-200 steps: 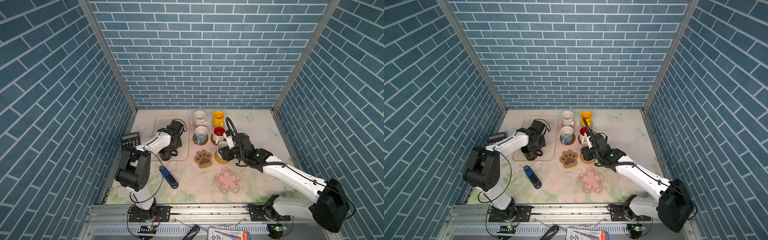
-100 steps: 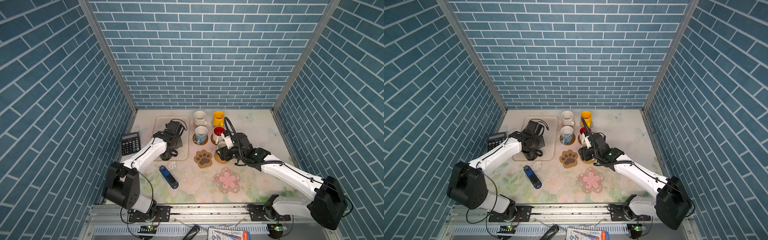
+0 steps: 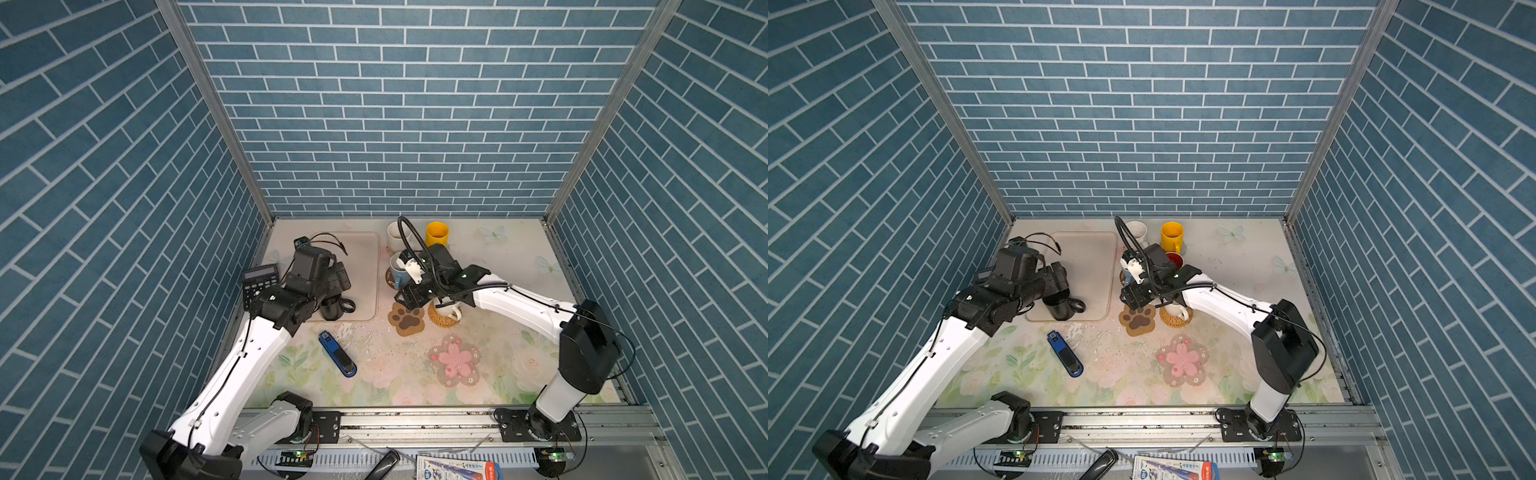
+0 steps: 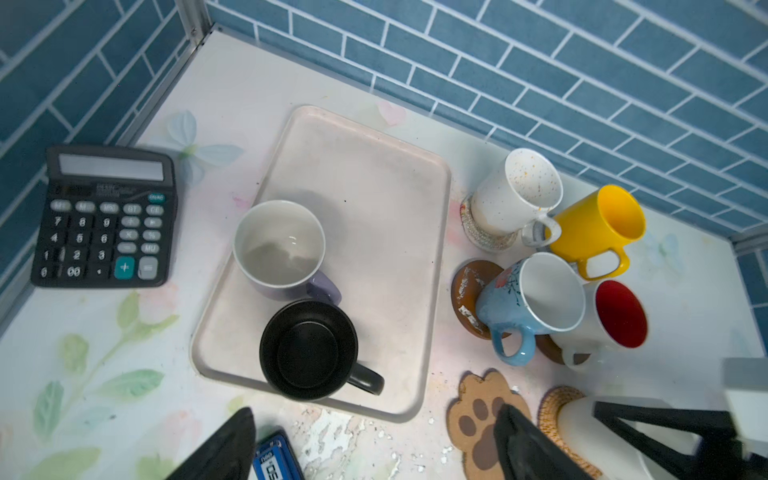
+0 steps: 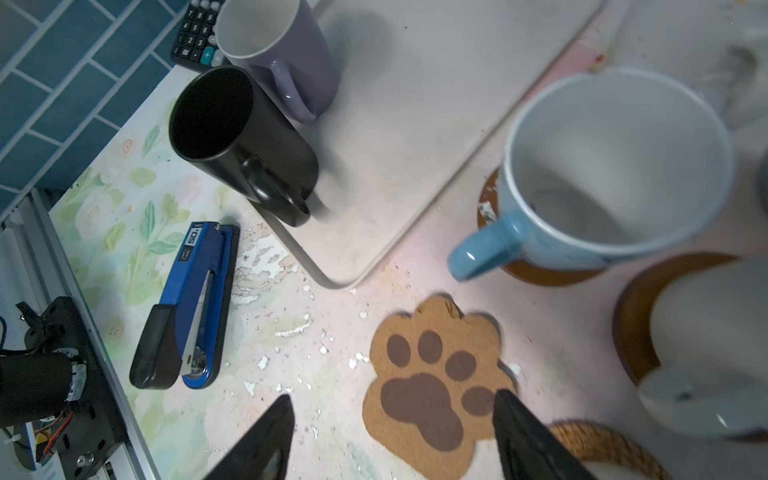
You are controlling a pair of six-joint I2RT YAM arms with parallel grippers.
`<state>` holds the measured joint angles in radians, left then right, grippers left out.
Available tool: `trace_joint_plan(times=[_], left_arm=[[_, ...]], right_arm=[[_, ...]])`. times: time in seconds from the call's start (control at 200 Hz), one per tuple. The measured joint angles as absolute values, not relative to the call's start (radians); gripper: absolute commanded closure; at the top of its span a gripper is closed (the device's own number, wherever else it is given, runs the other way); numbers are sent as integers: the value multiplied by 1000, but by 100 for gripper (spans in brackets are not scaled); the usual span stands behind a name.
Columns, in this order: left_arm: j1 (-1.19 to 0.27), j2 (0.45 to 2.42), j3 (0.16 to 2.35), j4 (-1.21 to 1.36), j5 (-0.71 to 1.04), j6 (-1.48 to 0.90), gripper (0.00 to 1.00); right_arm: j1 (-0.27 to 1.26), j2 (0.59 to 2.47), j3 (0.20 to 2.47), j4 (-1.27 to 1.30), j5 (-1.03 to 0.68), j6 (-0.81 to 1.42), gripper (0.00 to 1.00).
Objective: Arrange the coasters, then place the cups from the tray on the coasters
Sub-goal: 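Reach the right gripper to the black mug on the tray while the left draws back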
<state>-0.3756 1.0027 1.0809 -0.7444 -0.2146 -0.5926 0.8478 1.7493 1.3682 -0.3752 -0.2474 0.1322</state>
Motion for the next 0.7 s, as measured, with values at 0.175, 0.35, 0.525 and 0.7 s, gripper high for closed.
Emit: trace_joint_plan(times=[0.175,0.35,0.525,0.7], left_arm=[[-361,911,1003,-792,-233,-590,1],[-305,830,986,-844,-242,-583,1],[-241,760,986,-868,-226,-564,1],[-224,762,976,-865,-200,-552,1]], right_arm=[[885,1914,1568,-443,-303,45,21],[906,2062,1758,-510,-360,-15,22],[927,2198,1907,-566,-372,-47,22],[939,2312,2019,-606,-368,-58,27]])
